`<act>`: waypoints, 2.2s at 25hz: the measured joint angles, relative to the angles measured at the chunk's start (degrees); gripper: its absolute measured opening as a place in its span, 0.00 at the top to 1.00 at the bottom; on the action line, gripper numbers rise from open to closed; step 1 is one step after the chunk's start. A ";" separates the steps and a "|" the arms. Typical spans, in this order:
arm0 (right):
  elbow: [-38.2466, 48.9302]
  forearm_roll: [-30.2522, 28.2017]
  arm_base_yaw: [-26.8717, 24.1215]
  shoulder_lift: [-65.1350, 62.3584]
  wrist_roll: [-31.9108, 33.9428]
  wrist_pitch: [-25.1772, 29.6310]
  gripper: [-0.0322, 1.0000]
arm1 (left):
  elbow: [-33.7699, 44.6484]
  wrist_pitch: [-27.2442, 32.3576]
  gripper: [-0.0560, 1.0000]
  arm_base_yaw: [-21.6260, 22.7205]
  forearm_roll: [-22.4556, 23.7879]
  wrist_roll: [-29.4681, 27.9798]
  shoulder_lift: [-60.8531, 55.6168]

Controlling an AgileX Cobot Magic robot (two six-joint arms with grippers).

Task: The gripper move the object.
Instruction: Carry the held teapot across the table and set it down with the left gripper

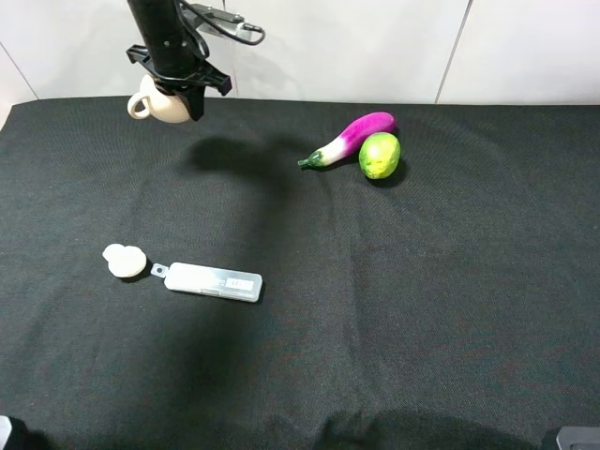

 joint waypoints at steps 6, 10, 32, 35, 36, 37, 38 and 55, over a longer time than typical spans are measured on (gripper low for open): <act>0.00 0.00 0.00 0.00 0.00 0.00 0.30 | -1.33 2.84 0.79 -3.21 -0.06 -0.04 0.00; 0.00 0.00 0.00 0.00 0.00 0.00 0.30 | -1.33 3.87 0.79 -5.61 -0.10 -0.04 0.00; 0.00 0.00 0.00 0.00 0.00 0.00 0.30 | -1.33 5.36 0.79 -23.61 -3.21 -0.04 0.00; 0.00 0.00 0.00 0.00 0.00 0.00 0.30 | -1.33 5.41 0.79 -25.92 -3.21 -0.04 0.00; 0.00 0.00 0.00 0.00 0.00 0.00 0.30 | -1.33 5.40 0.79 -26.62 -3.21 -0.04 0.00; 0.00 0.00 0.00 0.00 0.00 0.00 0.30 | -1.33 5.40 0.79 -27.17 -3.21 -0.04 0.00; 0.00 0.00 0.00 0.00 0.00 0.00 0.30 | -1.33 5.40 0.79 -27.81 -3.21 -0.04 0.00; 0.00 0.00 0.00 0.00 0.00 0.00 0.30 | -1.33 5.42 0.79 -34.72 -3.21 -0.04 0.00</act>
